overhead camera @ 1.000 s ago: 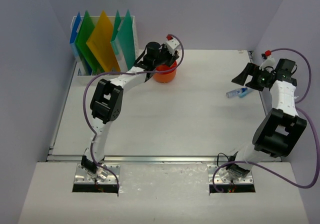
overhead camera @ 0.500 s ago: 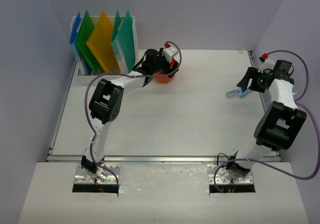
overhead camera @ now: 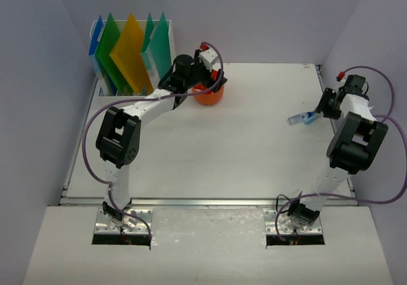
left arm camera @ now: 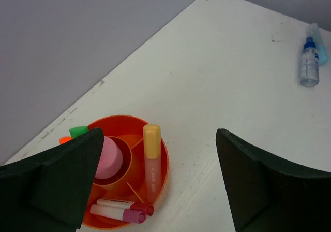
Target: Organize the desk
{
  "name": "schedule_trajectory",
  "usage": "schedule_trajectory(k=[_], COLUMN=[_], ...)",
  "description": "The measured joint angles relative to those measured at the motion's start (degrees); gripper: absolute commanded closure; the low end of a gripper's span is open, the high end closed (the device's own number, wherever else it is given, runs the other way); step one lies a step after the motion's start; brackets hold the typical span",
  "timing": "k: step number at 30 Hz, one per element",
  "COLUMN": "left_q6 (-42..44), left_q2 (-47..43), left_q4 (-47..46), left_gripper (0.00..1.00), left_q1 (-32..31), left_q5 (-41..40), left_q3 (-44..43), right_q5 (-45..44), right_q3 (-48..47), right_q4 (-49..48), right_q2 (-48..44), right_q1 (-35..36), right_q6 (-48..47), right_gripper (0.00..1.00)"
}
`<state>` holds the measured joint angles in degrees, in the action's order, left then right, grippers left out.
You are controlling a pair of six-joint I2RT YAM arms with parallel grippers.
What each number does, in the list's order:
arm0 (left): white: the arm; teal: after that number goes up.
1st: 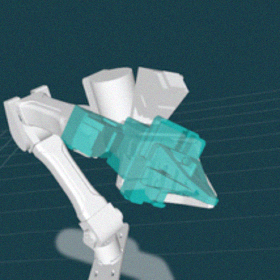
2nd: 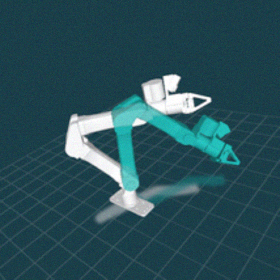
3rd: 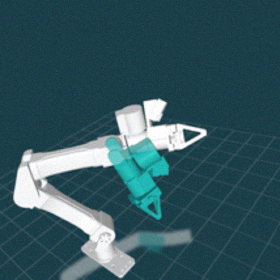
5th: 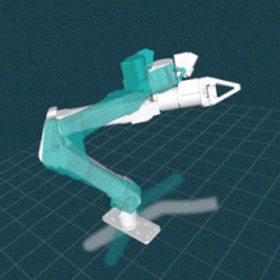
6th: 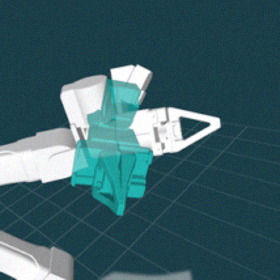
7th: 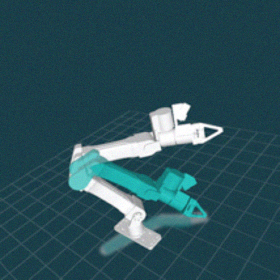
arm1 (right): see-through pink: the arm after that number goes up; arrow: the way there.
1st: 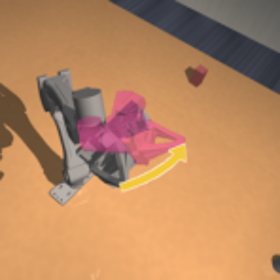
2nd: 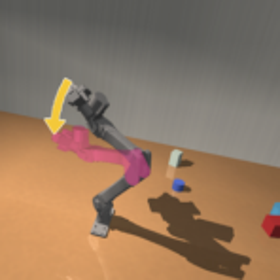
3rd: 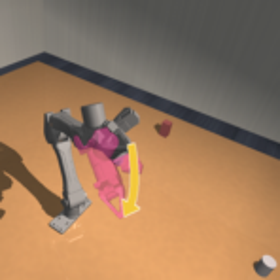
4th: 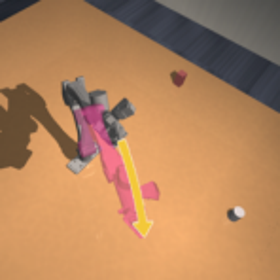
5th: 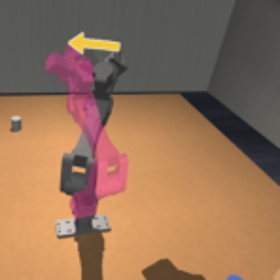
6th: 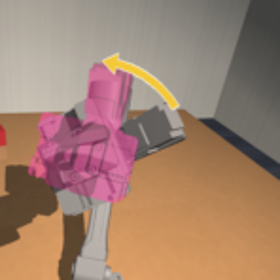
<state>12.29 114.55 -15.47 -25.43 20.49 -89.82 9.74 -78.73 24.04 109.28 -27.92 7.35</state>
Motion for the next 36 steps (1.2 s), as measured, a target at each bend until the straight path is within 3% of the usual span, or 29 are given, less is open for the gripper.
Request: schedule_trajectory(k=[25,36], left_q6=[-0.50,-0.57], left_q2=[-2.50,-2.50], left_q4=[1.95,2.03], left_gripper=[0.06,0.04], left_q1=[0.00,0.02], left_q5=[1.73,2.04], left_q3=[2.93,2.95], right_q5=[-10.14,-12.94], right_q3=[-4.44,-9.30], right_q4=[-9.89,-11.63], right_q2=[10.97,15.83], right_q1=[0.72,1.13], right_q6=[3.07,7.91], right_gripper=[0.50,0.55])
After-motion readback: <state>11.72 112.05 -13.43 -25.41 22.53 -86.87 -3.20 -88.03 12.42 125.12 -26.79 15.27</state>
